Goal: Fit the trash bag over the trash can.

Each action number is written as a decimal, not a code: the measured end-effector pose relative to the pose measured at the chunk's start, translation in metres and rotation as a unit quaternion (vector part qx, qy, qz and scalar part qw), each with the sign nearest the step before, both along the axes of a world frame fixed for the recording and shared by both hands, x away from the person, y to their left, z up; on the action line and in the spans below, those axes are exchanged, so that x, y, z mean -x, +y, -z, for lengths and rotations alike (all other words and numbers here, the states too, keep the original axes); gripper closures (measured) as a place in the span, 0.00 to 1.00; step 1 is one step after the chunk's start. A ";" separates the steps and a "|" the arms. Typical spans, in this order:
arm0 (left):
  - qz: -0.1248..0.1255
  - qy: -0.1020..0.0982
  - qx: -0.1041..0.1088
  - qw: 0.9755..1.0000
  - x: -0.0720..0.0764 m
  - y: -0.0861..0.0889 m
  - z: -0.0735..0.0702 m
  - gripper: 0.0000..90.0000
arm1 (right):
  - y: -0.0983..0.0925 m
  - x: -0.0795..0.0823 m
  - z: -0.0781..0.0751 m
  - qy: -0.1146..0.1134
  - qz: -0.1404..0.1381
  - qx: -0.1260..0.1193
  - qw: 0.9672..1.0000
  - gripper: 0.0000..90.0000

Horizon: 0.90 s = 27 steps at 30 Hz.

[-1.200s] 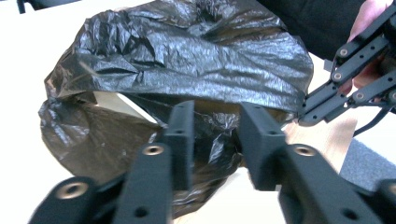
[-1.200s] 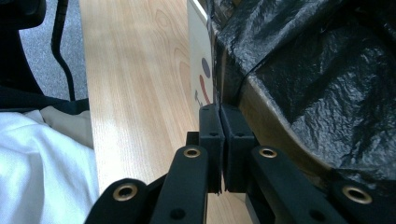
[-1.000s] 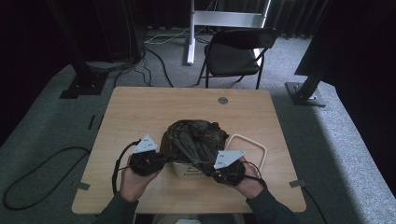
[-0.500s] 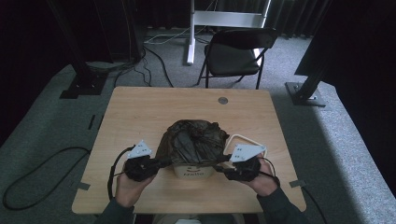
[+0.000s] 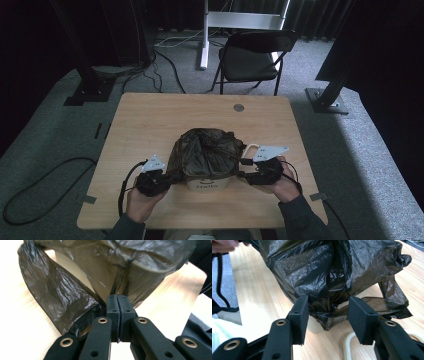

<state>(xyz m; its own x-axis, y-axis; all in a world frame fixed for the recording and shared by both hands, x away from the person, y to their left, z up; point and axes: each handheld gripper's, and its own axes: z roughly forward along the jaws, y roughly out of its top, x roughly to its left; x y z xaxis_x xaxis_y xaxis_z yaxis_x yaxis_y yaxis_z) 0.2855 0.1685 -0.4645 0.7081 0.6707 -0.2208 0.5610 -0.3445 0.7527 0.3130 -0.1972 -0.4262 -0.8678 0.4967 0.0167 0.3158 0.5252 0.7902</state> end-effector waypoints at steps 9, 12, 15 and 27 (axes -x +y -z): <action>0.005 0.015 -0.014 1.000 -0.010 -0.008 0.016 0.99 | 0.005 -0.001 0.007 0.008 -0.023 0.012 1.000 0.73; 0.004 0.021 -0.012 1.000 -0.014 -0.008 0.020 0.99 | 0.007 -0.002 0.010 0.006 -0.026 0.015 1.000 0.91; 0.003 0.027 -0.012 1.000 -0.016 -0.008 0.024 0.99 | 0.008 -0.003 0.013 0.010 -0.025 0.020 0.999 1.00; 0.006 0.060 -0.021 0.998 -0.023 -0.010 0.040 0.99 | 0.010 -0.002 0.036 0.043 -0.032 0.050 0.997 1.00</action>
<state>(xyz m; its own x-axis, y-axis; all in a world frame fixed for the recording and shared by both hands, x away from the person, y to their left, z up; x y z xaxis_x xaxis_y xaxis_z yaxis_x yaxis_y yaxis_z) 0.3087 0.1588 -0.5043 0.6866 0.6725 -0.2764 0.6422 -0.3826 0.6642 0.3148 -0.1876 -0.4623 -0.8952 0.4433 0.0457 0.3436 0.6213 0.7042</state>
